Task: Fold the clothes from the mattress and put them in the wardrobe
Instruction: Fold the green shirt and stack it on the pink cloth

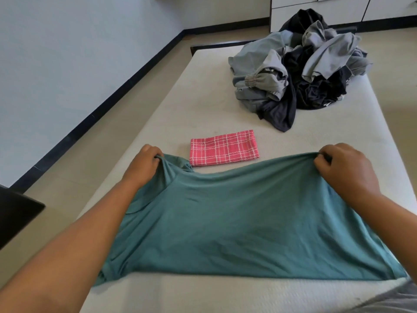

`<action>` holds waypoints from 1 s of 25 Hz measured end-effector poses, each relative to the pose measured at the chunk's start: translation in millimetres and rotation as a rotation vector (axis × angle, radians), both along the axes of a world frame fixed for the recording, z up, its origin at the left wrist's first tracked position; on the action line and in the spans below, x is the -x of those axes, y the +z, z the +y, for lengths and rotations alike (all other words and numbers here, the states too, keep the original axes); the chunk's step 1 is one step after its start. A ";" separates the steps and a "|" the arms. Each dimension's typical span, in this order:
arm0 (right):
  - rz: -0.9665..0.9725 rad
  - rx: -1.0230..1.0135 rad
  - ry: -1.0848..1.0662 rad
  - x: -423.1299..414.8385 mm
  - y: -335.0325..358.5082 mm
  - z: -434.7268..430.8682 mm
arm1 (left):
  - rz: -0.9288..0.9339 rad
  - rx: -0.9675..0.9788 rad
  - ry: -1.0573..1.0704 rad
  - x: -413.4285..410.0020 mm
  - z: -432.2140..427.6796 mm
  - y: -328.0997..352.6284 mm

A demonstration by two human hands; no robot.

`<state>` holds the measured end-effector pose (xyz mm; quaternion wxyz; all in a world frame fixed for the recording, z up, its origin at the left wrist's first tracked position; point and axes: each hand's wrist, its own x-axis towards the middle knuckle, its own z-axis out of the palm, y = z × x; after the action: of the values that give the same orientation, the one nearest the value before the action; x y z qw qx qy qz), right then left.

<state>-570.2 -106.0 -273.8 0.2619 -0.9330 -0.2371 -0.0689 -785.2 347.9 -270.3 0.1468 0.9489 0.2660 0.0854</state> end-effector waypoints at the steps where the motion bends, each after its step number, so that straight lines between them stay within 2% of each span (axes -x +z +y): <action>1: 0.011 -0.002 -0.032 -3.1 -2.8 0.5 | -0.057 0.007 0.025 0.2 -4.9 -1.4; 5: 0.196 0.192 -0.104 -8.9 -16.0 0.4 | -0.036 0.078 0.063 0.5 -12.8 -15.9; 6: 0.191 0.232 -0.121 -5.9 -17.5 0.5 | -0.018 0.076 0.050 -2.0 -11.8 -15.7; 8: 0.053 0.310 -0.107 1.3 -18.7 6.5 | 0.034 0.084 0.022 -12.5 -8.9 -11.3; 10: -0.089 0.360 0.034 11.9 -16.8 23.0 | 0.169 0.106 -0.019 -25.0 -5.8 -8.3; 11: -0.101 0.377 0.131 18.5 -16.8 33.5 | 0.263 0.102 -0.060 -30.6 -3.6 -8.1; 13: 0.004 0.473 0.336 33.1 -21.6 55.5 | 0.462 0.051 -0.120 -38.4 0.2 -8.6; 15: 0.133 0.586 0.446 42.8 -33.3 70.0 | 0.536 -0.005 -0.135 -45.0 3.4 -8.8; 18: 0.232 0.605 0.406 41.5 -42.5 72.3 | 0.440 -0.037 -0.121 -46.5 6.3 -5.1; 22: 0.231 0.631 0.384 42.2 -45.0 71.9 | 0.039 0.061 0.108 -38.9 3.7 1.1; 25: 0.211 0.640 0.387 45.8 -45.7 73.2 | -0.148 0.110 0.193 -44.3 -4.9 -0.1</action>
<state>-616.1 -32.8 -319.5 -0.0115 -0.9075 -0.3900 0.1555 -740.9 343.1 -270.4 0.2089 0.9005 0.3489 0.1543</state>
